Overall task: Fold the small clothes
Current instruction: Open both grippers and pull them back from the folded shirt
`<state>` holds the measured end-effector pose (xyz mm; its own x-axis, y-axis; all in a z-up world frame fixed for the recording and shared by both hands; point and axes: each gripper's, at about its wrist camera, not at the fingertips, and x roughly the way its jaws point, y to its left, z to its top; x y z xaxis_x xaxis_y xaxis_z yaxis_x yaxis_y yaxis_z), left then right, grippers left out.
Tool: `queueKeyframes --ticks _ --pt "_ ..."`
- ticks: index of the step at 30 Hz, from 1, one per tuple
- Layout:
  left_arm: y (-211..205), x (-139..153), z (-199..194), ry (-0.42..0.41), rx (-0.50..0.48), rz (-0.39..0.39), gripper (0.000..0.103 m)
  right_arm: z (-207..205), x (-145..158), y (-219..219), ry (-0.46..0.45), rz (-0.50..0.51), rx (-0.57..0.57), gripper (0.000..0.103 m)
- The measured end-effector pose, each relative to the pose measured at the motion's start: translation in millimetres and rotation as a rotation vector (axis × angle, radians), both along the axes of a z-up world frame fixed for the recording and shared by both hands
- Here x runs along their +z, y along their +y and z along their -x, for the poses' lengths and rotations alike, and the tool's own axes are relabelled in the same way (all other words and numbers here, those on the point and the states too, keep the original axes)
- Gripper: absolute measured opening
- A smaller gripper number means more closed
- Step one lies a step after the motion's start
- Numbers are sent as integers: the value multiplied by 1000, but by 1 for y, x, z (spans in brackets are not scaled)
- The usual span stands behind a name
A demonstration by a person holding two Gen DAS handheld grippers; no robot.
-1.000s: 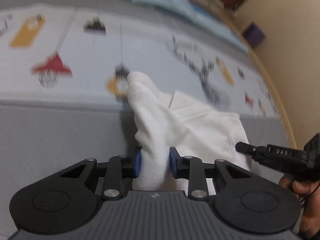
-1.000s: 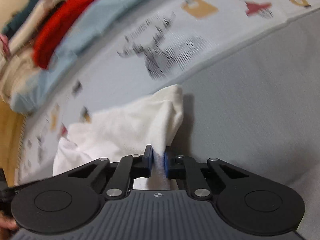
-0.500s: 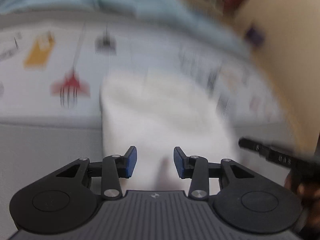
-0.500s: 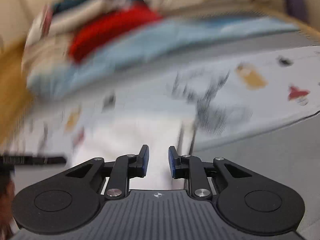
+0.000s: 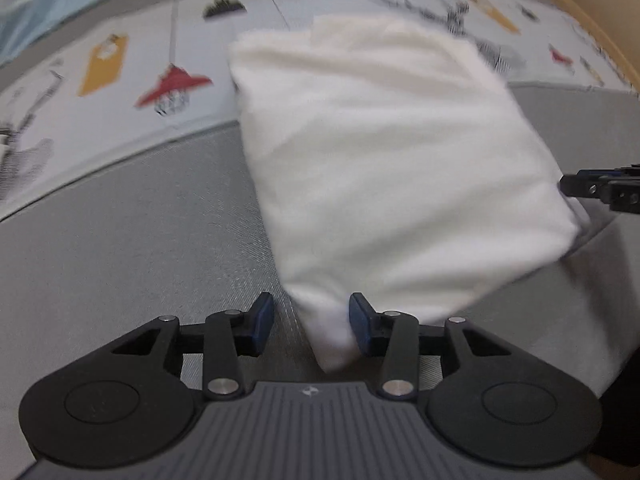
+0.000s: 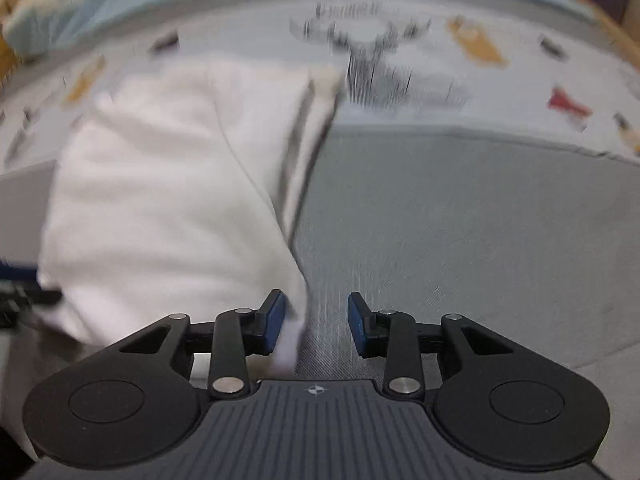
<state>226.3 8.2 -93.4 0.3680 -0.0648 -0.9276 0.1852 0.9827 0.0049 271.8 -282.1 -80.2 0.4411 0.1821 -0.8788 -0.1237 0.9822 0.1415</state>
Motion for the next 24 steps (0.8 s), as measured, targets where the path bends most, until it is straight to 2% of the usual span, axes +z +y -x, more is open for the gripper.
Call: queueKeyframes --ticks 2,4,6,8,10,13,15,18,21,24 --pt "4 22 17 -64 41 18 53 17 26 -5 -87 -31 -15 38" --pt "8 45 38 -120 93 52 61 35 47 -9 -160 -17 -31 44" --pt "8 68 61 -201 122 68 77 53 60 -11 -201 8 -49 53" --pt "2 91 90 -303 123 58 85 72 70 -11 -218 19 -63 57" --pt "-9 107 116 -391 116 70 85 88 77 -11 -235 29 -83 63" --pt "-12 119 150 -473 165 145 87 113 90 -5 -275 45 -115 76" --pt "-14 121 165 -500 196 168 94 129 93 0 -310 52 -99 82" --pt "-19 120 175 -505 224 133 94 151 94 8 -334 79 -71 82" --pt "-21 111 172 -462 265 123 94 164 88 15 -297 54 -56 82" --pt "-24 101 165 -398 266 129 94 165 83 20 -262 44 -46 82"
